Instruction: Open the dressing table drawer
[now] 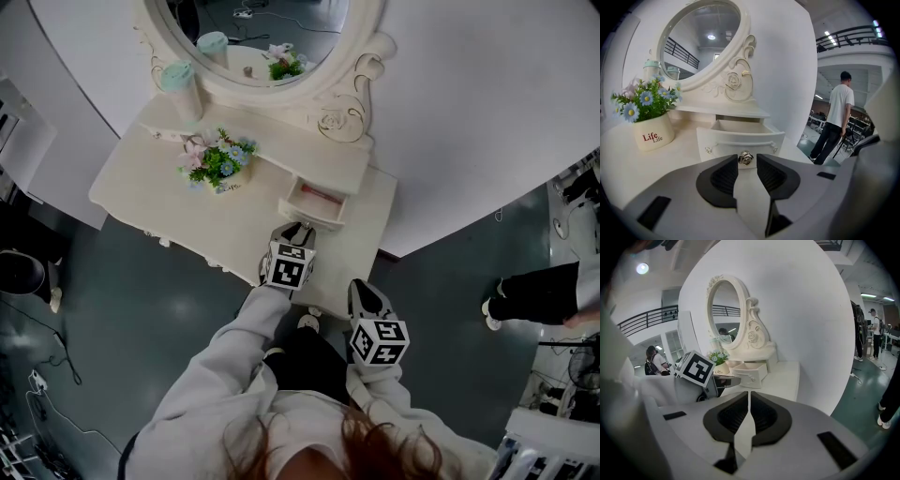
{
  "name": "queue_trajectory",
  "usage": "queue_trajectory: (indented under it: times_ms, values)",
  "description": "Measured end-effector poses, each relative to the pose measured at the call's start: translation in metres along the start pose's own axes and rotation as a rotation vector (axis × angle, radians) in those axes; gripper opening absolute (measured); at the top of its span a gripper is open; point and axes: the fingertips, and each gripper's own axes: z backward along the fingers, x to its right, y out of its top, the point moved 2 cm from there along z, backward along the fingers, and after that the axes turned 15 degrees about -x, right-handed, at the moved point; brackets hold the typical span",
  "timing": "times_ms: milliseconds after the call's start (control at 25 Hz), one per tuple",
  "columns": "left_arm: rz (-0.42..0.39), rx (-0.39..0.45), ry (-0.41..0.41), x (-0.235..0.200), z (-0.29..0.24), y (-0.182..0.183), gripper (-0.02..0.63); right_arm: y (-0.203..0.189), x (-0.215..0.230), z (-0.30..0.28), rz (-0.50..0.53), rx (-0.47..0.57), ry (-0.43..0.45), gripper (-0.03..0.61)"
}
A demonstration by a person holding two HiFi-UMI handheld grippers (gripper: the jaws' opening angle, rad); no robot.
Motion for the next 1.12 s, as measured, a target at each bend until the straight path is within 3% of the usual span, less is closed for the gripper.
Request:
queue_trajectory:
  times_ms: [600,960,1120]
  values:
    - [0.076,0.066,-0.005,-0.010,0.089,-0.070,0.138,-0.015,-0.040,0.014,0.025,0.039,0.018,0.041]
    - [0.016,0.163,-0.005,-0.011,0.159,-0.095,0.130,-0.012,-0.055,0.036,0.088,0.111,-0.035,0.041]
    - [-0.036,0.210,-0.008,-0.005,0.191,-0.102,0.068,-0.010,-0.064,0.049,0.106,0.153,-0.044,0.041]
